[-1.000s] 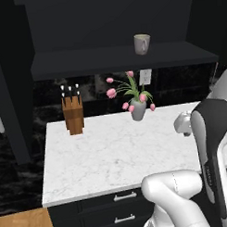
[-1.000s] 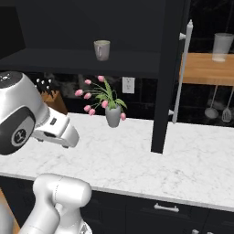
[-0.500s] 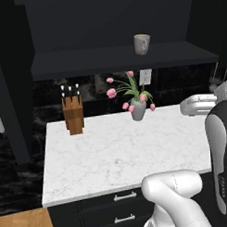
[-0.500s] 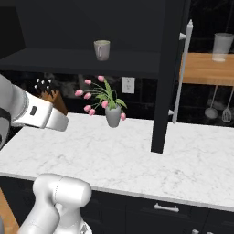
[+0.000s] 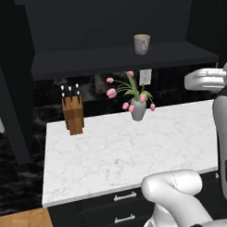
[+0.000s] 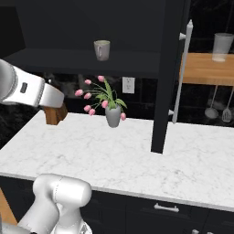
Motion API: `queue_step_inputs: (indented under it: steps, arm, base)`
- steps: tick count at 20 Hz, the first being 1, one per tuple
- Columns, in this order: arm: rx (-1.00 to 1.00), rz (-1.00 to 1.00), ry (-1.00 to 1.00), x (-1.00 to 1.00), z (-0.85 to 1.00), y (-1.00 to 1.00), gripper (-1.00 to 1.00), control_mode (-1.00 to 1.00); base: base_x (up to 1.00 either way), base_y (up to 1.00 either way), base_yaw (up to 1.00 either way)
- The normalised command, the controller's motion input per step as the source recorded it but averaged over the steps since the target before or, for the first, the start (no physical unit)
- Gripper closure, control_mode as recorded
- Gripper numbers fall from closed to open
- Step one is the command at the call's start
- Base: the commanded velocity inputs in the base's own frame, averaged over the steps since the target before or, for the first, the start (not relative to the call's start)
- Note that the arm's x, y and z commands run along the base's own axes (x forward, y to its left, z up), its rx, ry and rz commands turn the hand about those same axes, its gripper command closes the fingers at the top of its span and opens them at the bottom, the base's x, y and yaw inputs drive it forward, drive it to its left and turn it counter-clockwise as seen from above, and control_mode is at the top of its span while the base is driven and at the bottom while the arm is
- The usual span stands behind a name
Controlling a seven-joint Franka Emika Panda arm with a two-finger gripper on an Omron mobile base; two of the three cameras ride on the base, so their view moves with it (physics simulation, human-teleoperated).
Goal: Gather all objects into one cabinet and sort the glasses and bowls to opposite sides.
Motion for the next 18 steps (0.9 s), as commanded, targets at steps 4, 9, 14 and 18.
queue_step_inputs:
  steps: [4,9,14,18]
  arm:
    - [0.0,0.0,-0.33,0.18,0.01,0.0,-1.0,-1.0]
    - [0.0,-0.01,-0.11,0.44,0.09,0.05,-1.0,-1.0]
    - [0.0,-0.02,0.0,0.7,0.18,0.06,-1.0,-1.0]
    - [0.0,0.0,-0.05,0.37,0.13,0.0,-1.0,-1.0]
  base:
    - [0.0,0.0,0.0]
    - [0.0,0.0,0.0]
    - [0.0,0.0,0.0]
    - [0.0,0.0,0.0]
